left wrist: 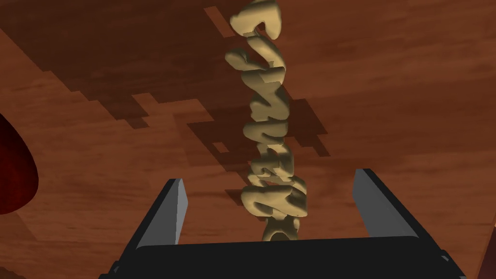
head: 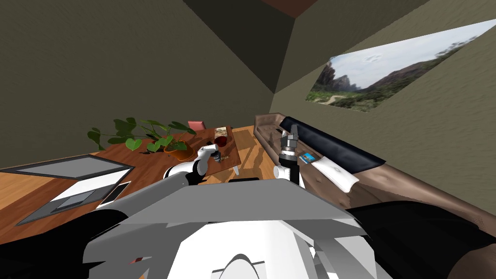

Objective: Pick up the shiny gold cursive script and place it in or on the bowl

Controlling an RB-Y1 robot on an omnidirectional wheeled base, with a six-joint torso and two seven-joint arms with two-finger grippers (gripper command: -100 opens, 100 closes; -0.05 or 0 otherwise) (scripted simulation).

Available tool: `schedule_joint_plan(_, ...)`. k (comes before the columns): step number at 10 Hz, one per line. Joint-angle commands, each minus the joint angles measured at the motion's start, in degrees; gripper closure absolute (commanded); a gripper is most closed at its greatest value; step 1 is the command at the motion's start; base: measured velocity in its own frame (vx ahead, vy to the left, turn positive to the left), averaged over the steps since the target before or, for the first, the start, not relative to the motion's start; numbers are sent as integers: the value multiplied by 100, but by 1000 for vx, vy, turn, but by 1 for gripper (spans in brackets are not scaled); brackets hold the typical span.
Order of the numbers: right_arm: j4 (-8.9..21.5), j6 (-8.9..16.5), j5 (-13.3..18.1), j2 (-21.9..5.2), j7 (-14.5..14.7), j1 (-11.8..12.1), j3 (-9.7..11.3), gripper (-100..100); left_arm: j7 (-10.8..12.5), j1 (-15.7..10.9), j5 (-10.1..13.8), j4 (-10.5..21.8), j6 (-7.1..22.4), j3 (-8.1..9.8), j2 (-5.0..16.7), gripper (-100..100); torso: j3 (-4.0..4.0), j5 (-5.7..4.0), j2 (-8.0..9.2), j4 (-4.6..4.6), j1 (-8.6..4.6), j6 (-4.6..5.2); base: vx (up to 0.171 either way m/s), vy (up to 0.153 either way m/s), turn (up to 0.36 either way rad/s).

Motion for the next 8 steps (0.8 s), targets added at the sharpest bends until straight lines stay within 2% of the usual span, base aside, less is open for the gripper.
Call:
schedule_joint_plan(1,0,0,0,0,0,0,0,0,0,0,0,0,0,0,0,-100,0,0,0,0,0,0,17,4,0)
schedule_joint_plan(2,0,0,0,0,0,0,0,0,-2,6,2,6,-21,-2,-1,100,3,-1,6,2,-2,0,0,0,0)
schedule_joint_plan(6,0,0,0,0,0,-1,0,0,7,6,5,6,-17,3,2,100,6,0,11,2,-2,6,0,0,0)
schedule_joint_plan(7,0,0,0,0,0,-1,0,0,8,6,5,6,-17,3,2,0,6,-1,11,2,-2,6,0,0,0)
schedule_joint_plan(8,0,0,0,0,0,-1,0,0,-9,-158,-26,17,140,49,62,100,6,-1,11,2,-3,6,-42,-3,1)
